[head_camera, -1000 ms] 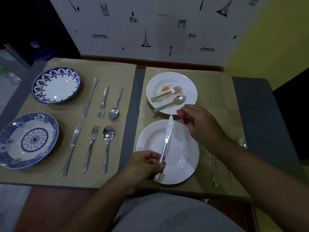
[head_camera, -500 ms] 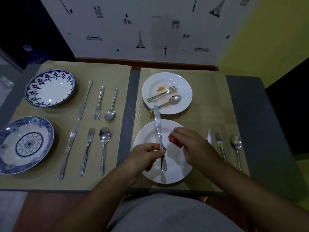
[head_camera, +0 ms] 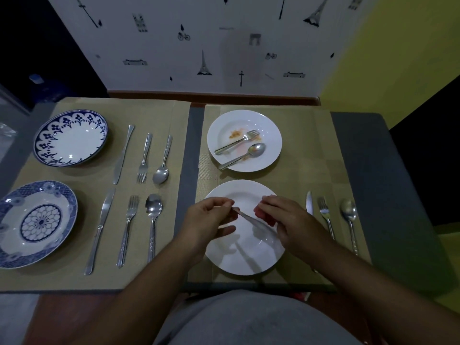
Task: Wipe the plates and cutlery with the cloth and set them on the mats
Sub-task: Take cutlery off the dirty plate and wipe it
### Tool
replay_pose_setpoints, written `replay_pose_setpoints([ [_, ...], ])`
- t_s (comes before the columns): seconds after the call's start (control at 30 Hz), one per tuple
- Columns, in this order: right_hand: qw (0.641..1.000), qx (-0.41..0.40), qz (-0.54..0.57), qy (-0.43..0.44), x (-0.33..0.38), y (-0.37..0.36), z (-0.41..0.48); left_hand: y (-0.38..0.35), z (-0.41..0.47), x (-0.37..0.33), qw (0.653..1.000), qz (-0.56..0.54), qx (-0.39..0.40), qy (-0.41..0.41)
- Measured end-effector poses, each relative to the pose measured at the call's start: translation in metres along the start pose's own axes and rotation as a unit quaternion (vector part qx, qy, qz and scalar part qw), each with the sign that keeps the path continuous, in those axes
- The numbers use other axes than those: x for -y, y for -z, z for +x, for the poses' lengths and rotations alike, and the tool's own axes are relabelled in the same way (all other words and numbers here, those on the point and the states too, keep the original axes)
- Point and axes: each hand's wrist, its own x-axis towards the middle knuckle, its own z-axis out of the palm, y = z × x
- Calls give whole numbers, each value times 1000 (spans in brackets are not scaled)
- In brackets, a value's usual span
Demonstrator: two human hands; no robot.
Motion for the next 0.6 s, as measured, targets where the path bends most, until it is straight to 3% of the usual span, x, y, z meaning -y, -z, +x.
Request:
replay_pose_setpoints([
  [0.37, 999, -16, 27, -19, -2, 0, 3, -16, 15, -19, 985, -167, 28, 23],
  [0.6, 998, -26, 46, -42, -12, -2, 1, -12, 17, -19, 982, -163, 77, 62],
])
